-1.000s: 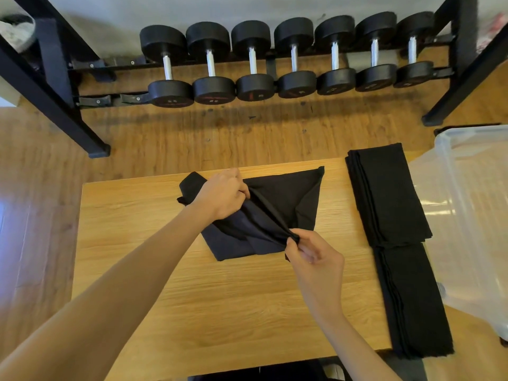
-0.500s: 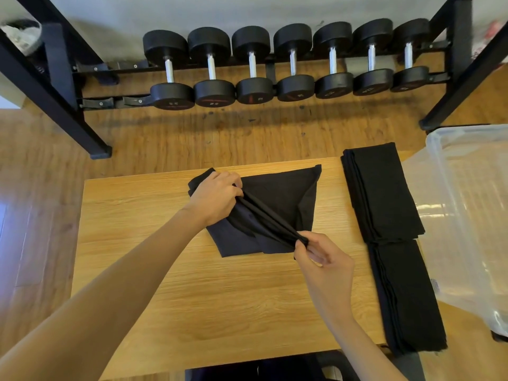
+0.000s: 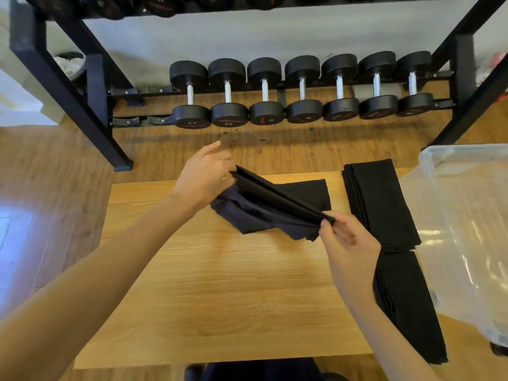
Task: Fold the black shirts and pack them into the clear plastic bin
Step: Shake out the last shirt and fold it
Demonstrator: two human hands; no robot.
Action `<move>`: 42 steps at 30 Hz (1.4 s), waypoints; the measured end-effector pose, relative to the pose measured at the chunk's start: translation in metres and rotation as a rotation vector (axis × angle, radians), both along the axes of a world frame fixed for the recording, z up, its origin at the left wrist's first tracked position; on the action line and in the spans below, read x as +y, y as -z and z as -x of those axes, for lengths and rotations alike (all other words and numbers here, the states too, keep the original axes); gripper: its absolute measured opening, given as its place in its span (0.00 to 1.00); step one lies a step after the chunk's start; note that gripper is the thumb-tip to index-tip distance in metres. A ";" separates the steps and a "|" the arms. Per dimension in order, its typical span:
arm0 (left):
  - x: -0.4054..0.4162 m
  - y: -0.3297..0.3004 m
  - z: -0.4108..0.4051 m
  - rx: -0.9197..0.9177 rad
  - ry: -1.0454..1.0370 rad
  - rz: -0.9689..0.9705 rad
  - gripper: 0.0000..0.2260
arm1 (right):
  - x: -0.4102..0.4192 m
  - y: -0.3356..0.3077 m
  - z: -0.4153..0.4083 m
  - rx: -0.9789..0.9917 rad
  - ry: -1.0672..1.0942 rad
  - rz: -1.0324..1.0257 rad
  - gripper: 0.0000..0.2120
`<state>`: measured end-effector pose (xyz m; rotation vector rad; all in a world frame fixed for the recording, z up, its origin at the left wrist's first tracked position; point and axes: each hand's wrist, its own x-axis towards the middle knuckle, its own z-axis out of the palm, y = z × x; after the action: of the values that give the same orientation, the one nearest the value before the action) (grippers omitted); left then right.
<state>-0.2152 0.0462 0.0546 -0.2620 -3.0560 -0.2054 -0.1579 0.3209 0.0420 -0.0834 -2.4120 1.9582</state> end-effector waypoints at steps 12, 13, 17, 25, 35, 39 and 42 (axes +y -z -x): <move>-0.004 -0.101 -0.030 0.153 -0.171 0.011 0.10 | -0.002 -0.064 0.048 0.183 -0.102 0.013 0.08; -0.004 -0.110 -0.034 0.172 -0.185 0.007 0.10 | -0.002 -0.070 0.051 0.204 -0.116 0.017 0.08; -0.003 -0.141 -0.048 0.285 -0.160 -0.018 0.07 | 0.000 -0.095 0.055 0.291 -0.174 0.041 0.10; 0.011 -0.180 -0.079 0.282 -0.203 -0.288 0.12 | 0.009 -0.127 0.055 0.309 -0.254 0.076 0.08; 0.027 -0.178 -0.124 0.001 -0.235 -0.581 0.04 | 0.026 -0.122 0.037 0.322 -0.365 -0.034 0.09; 0.040 -0.179 -0.149 -0.061 -0.271 -0.870 0.06 | 0.041 -0.123 0.024 0.306 -0.397 -0.066 0.10; 0.046 -0.181 -0.168 -0.106 -0.246 -0.973 0.07 | 0.053 -0.128 0.009 0.263 -0.445 -0.064 0.10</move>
<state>-0.0472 0.0923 0.2355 0.1901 -2.6268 -1.6128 -0.1672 0.3743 0.1703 0.7238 -2.4627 1.8821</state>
